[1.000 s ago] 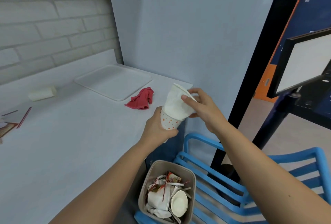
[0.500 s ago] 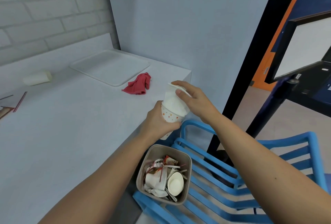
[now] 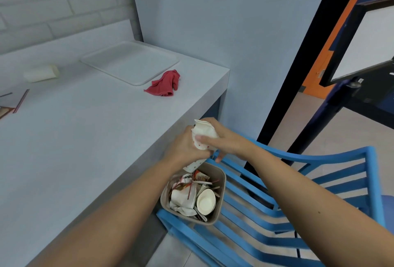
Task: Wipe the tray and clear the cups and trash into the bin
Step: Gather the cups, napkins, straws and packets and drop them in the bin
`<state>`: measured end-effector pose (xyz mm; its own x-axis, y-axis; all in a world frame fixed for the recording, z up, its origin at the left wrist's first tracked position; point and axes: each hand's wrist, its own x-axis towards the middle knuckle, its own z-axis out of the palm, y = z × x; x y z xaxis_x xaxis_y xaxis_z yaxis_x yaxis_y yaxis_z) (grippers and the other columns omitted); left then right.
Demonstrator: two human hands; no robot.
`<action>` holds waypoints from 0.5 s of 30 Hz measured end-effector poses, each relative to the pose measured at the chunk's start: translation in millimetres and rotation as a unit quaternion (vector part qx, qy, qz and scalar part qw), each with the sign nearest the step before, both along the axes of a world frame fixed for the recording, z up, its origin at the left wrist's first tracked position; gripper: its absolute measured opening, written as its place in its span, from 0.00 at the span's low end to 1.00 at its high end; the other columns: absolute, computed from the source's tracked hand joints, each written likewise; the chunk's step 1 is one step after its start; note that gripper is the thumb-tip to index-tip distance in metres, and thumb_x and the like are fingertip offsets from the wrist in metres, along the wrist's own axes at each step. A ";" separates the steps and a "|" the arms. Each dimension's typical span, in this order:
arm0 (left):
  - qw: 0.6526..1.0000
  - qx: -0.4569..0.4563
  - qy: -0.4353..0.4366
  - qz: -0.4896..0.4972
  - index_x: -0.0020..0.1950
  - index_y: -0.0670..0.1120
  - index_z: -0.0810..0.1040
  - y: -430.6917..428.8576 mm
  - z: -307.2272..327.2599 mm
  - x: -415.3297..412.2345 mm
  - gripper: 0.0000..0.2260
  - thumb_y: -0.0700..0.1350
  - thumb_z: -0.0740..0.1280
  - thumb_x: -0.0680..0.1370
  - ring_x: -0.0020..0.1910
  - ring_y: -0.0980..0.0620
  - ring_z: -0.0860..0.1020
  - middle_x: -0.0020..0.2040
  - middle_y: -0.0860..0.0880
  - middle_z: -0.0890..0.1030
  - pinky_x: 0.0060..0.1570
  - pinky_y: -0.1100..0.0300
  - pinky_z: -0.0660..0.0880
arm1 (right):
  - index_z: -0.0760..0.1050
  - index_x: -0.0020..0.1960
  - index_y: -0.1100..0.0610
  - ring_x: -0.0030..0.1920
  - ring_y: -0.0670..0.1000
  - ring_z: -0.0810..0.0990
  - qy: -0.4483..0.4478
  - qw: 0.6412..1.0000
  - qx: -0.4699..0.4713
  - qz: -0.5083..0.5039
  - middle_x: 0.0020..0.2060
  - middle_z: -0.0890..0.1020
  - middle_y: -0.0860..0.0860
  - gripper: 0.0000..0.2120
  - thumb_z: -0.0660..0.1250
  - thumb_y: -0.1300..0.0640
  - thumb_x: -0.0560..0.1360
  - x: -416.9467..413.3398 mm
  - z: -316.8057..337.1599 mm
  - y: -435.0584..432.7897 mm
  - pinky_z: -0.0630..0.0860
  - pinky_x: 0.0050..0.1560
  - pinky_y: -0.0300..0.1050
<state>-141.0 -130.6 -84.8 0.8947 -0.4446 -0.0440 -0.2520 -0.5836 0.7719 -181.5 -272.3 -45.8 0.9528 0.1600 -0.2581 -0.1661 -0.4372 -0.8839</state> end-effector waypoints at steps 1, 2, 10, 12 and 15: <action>1.000 -0.009 0.008 -0.007 0.53 0.57 0.70 0.9 -1.5 -3.5 0.24 0.54 0.75 0.61 0.46 0.59 0.78 0.43 0.58 0.77 0.40 0.64 0.78 | 0.58 0.69 0.44 0.52 0.49 0.77 0.014 1.000 -0.007 0.013 0.55 0.72 0.46 0.29 0.69 0.50 0.74 -1.9 -0.8 -1.4 0.82 0.39 0.47; 0.999 -0.023 0.023 -0.020 0.54 0.57 0.69 1.5 -2.7 -7.9 0.24 0.49 0.76 0.63 0.47 0.59 0.77 0.45 0.59 0.76 0.42 0.67 0.76 | 0.58 0.68 0.44 0.52 0.48 0.76 0.019 1.000 -0.011 0.015 0.53 0.72 0.45 0.31 0.72 0.54 0.72 -3.8 -2.2 -2.1 0.82 0.42 0.49; 0.983 0.097 0.134 -0.083 0.77 0.48 0.40 24.9 -39.4 -20.7 0.55 0.50 0.77 0.65 0.67 0.52 0.66 0.68 0.50 0.65 0.66 0.56 0.67 | 0.70 0.64 0.55 0.57 0.54 0.77 0.022 0.983 -0.174 -0.062 0.55 0.78 0.52 0.30 0.76 0.54 0.65 -12.1 -81.6 1.0 0.76 0.57 0.51; 0.984 0.104 0.135 -0.061 0.77 0.47 0.40 32.6 -46.3 -22.9 0.52 0.49 0.76 0.67 0.67 0.51 0.66 0.69 0.48 0.64 0.65 0.56 0.68 | 0.73 0.60 0.55 0.55 0.54 0.78 0.049 0.970 -0.223 -0.088 0.54 0.80 0.53 0.25 0.75 0.51 0.66 -19.5 -109.4 4.6 0.74 0.51 0.45; 0.987 0.094 0.126 -0.040 0.77 0.47 0.43 41.1 -52.4 -24.8 0.49 0.49 0.75 0.69 0.64 0.52 0.69 0.68 0.47 0.65 0.60 0.62 0.68 | 0.72 0.61 0.54 0.55 0.54 0.79 0.094 0.956 -0.252 -0.114 0.55 0.81 0.53 0.24 0.72 0.50 0.68 -31.2 -143.6 13.6 0.74 0.48 0.44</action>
